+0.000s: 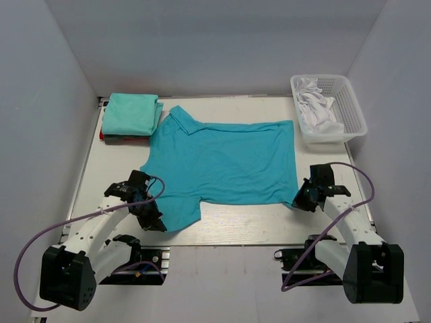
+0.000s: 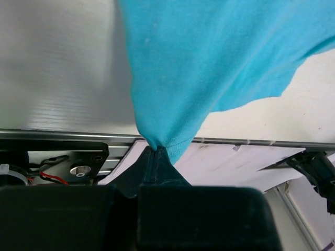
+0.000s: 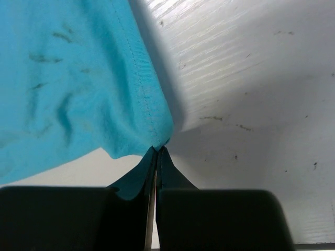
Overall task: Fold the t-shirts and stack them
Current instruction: Grap the side of the flattened tshirt closest away from the robot with both arms
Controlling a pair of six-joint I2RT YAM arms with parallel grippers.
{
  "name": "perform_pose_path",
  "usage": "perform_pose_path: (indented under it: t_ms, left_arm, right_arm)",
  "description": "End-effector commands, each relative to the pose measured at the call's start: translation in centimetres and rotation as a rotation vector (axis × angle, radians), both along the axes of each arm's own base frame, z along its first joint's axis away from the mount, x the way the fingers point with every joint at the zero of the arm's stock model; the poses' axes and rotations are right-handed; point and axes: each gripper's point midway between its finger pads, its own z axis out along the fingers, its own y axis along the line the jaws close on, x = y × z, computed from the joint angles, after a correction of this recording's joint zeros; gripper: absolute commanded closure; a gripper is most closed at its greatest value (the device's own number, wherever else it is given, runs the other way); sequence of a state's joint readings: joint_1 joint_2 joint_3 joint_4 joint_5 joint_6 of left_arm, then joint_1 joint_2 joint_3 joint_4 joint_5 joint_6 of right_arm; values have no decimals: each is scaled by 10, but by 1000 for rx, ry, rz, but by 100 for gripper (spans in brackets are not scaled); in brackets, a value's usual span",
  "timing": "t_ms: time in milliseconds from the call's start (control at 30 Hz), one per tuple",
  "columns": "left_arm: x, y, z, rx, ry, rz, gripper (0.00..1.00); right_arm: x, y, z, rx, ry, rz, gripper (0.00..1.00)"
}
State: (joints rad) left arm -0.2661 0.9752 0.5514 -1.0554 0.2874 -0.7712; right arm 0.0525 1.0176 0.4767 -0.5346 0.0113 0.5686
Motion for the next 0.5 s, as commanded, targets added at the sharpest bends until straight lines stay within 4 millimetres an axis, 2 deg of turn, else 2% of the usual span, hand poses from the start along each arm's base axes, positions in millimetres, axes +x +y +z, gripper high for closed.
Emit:
perform_pose_path:
  t_ms: [0, 67, 167, 233, 267, 300, 333, 367, 467]
  left_arm:
    - [22, -11, 19, -56, -110, -34, 100]
    - [37, -23, 30, -115, -147, -45, 100]
    - [80, -40, 57, -182, -276, -72, 100]
    - [102, -46, 64, -189, -332, -95, 100]
    - [118, -47, 78, -197, -376, -85, 100]
    - [126, -49, 82, -197, -393, -95, 100]
    - [136, -51, 82, -193, -396, -109, 100]
    - [149, -54, 95, -197, -432, -120, 100]
    - [179, -56, 104, -165, -459, -129, 100]
  right_arm:
    - [-7, 11, 9, 48, 21, 59, 100]
    - [-5, 11, 10, 42, 28, 77, 100]
    - [19, 11, 29, 37, -36, 84, 100]
    - [35, 12, 42, 31, -74, 96, 100]
    - [46, 12, 54, 27, -108, 101, 100]
    - [50, 11, 55, 22, -103, 107, 100]
    - [63, 11, 70, 11, -146, 124, 100]
    - [65, 9, 69, 1, -138, 135, 100]
    - [77, 7, 77, -19, -117, 147, 100]
